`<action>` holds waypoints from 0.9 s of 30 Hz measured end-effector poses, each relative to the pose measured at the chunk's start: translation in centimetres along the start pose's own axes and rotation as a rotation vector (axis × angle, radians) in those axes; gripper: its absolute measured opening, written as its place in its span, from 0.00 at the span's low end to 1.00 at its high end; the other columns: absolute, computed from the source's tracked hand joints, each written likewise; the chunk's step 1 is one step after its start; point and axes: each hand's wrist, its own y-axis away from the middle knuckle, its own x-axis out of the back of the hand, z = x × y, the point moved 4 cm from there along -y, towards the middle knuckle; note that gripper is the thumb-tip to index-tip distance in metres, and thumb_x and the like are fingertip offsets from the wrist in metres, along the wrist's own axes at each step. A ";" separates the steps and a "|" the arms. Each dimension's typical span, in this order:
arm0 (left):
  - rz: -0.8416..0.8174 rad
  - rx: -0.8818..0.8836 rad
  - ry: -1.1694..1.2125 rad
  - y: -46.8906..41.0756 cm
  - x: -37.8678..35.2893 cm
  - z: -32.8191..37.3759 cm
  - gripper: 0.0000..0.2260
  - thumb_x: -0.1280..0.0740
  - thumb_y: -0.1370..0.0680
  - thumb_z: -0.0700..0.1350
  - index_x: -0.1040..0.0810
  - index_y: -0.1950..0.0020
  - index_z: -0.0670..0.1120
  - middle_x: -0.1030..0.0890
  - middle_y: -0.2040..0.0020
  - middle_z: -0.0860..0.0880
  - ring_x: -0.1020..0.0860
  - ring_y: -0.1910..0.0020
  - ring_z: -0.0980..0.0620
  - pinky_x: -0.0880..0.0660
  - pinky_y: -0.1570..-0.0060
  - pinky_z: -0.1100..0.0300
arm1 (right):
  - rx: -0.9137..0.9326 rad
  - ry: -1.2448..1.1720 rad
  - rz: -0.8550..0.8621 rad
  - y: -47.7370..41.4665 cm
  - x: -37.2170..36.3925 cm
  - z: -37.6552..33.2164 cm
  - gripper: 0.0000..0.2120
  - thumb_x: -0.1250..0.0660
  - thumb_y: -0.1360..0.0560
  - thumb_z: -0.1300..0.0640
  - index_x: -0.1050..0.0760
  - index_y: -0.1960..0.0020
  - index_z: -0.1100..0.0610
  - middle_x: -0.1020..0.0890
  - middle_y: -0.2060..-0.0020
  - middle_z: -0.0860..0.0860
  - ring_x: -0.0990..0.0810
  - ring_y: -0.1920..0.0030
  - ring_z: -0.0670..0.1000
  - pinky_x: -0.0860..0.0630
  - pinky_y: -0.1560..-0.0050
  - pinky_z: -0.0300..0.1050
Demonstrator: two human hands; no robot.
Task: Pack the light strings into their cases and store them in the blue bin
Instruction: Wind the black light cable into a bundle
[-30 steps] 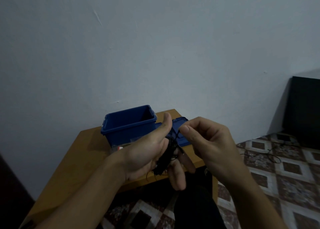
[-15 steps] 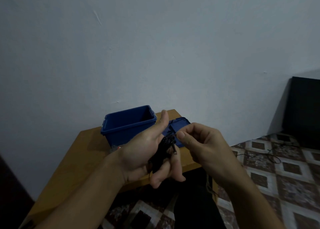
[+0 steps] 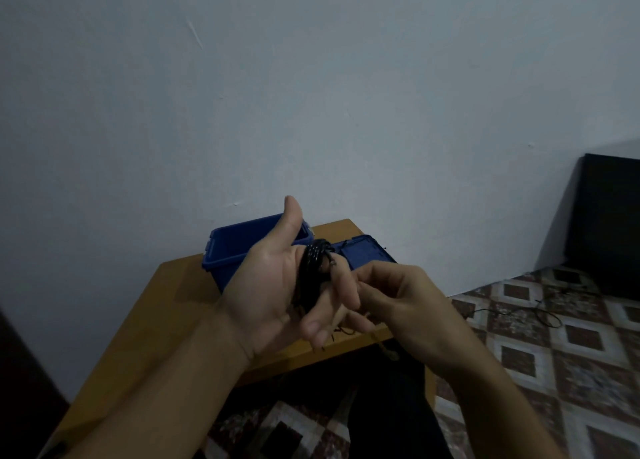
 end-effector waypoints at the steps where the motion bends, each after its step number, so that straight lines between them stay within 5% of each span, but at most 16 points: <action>1: 0.012 -0.009 0.004 0.0 -0.1 0.0 0.46 0.60 0.22 0.71 0.19 0.64 0.36 0.26 0.80 0.46 0.26 0.79 0.49 0.40 0.44 0.37 | -0.007 0.012 -0.016 0.0 0.0 0.0 0.09 0.36 0.18 0.56 0.18 0.51 0.55 0.14 0.57 0.52 0.16 0.55 0.53 0.20 0.54 0.44; 4: 0.058 -0.033 0.047 -0.2 -0.3 0.2 0.46 0.60 0.22 0.71 0.20 0.64 0.34 0.27 0.81 0.46 0.26 0.78 0.48 0.27 0.48 0.46 | -0.021 0.028 -0.044 -0.1 -0.2 0.3 0.07 0.36 0.18 0.56 0.19 0.50 0.55 0.14 0.58 0.51 0.16 0.55 0.51 0.19 0.51 0.45; 11: 0.068 -0.101 0.145 -0.4 -0.5 0.7 0.45 0.60 0.21 0.70 0.18 0.59 0.34 0.26 0.79 0.45 0.26 0.76 0.47 0.22 0.54 0.50 | -0.003 0.044 -0.028 0.0 -0.1 0.4 0.06 0.37 0.17 0.58 0.21 0.50 0.54 0.16 0.59 0.51 0.18 0.58 0.51 0.20 0.51 0.54; 18: 0.126 -0.137 0.200 -0.3 -0.7 1.1 0.45 0.59 0.21 0.69 0.17 0.52 0.34 0.25 0.74 0.45 0.25 0.72 0.48 0.22 0.59 0.53 | -0.035 0.019 -0.045 0.0 -0.4 0.1 0.08 0.39 0.17 0.52 0.23 0.50 0.54 0.20 0.67 0.48 0.31 0.72 0.43 0.34 0.69 0.37; 22: 0.041 -0.164 0.385 -0.2 -0.9 1.5 0.44 0.54 0.21 0.69 0.23 0.41 0.29 0.22 0.65 0.39 0.22 0.65 0.43 0.21 0.50 0.47 | -0.023 0.002 -0.033 0.2 -0.5 0.0 0.11 0.39 0.17 0.50 0.26 0.54 0.55 0.18 0.66 0.50 0.31 0.71 0.46 0.34 0.68 0.41; 27: 0.214 -0.219 0.327 -0.1 -0.5 1.9 0.43 0.55 0.21 0.70 0.19 0.41 0.34 0.22 0.64 0.44 0.22 0.63 0.47 0.21 0.47 0.49 | 0.028 -0.058 -0.033 0.1 -0.4 0.0 0.05 0.35 0.18 0.57 0.22 0.51 0.56 0.16 0.62 0.51 0.29 0.70 0.45 0.32 0.67 0.40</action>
